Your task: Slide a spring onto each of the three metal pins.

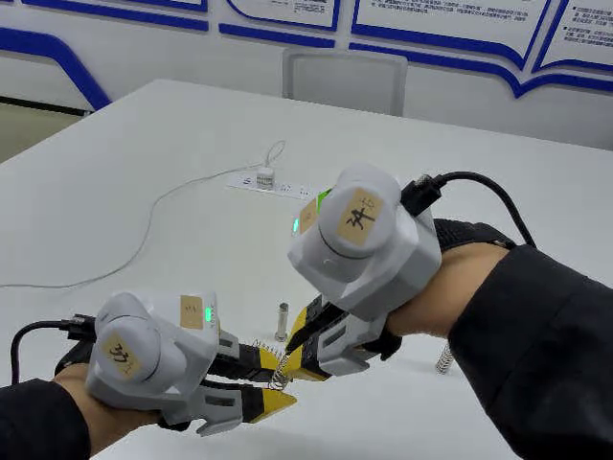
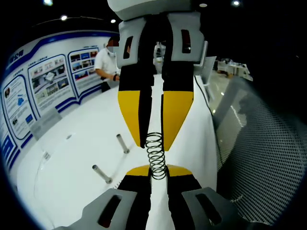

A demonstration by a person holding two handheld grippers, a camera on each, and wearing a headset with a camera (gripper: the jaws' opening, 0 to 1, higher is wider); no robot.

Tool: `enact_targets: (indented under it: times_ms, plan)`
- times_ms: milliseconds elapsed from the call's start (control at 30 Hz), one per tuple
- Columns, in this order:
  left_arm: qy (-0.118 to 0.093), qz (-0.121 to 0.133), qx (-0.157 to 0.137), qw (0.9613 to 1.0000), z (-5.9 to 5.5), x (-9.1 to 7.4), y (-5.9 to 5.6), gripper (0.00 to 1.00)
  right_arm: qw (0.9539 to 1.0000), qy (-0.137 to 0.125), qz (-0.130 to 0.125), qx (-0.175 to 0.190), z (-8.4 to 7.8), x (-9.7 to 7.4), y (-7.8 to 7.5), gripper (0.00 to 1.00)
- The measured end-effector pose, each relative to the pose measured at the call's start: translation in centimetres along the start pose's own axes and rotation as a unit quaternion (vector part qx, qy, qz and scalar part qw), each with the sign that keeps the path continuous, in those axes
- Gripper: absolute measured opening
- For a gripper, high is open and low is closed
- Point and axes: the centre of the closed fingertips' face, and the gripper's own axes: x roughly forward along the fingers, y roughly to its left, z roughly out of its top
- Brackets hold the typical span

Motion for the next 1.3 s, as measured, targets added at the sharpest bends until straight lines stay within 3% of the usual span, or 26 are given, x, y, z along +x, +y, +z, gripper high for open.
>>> enact_targets:
  times_ms: [233,433,800,1300]
  plan:
    - [-0.002,-0.002,-0.005,1.0000,0.0,0.1,-0.1,0.12,1.0000,0.004,-0.001,-0.003,-0.3,-0.1,-0.1,0.11]
    - [-0.003,-0.004,-0.023,0.9997,0.1,0.0,-0.1,0.19,0.9999,0.012,-0.006,0.000,-0.8,-0.3,-0.7,0.11]
    - [-0.011,0.024,-0.072,0.9971,-0.5,-1.3,1.5,0.29,0.9989,0.037,-0.021,0.020,-3.3,-1.4,-2.4,0.11]
    - [-0.008,0.057,-0.098,0.9935,-2.0,-3.6,2.6,0.34,0.9954,0.050,-0.060,0.054,-5.9,-3.4,-5.8,0.11]
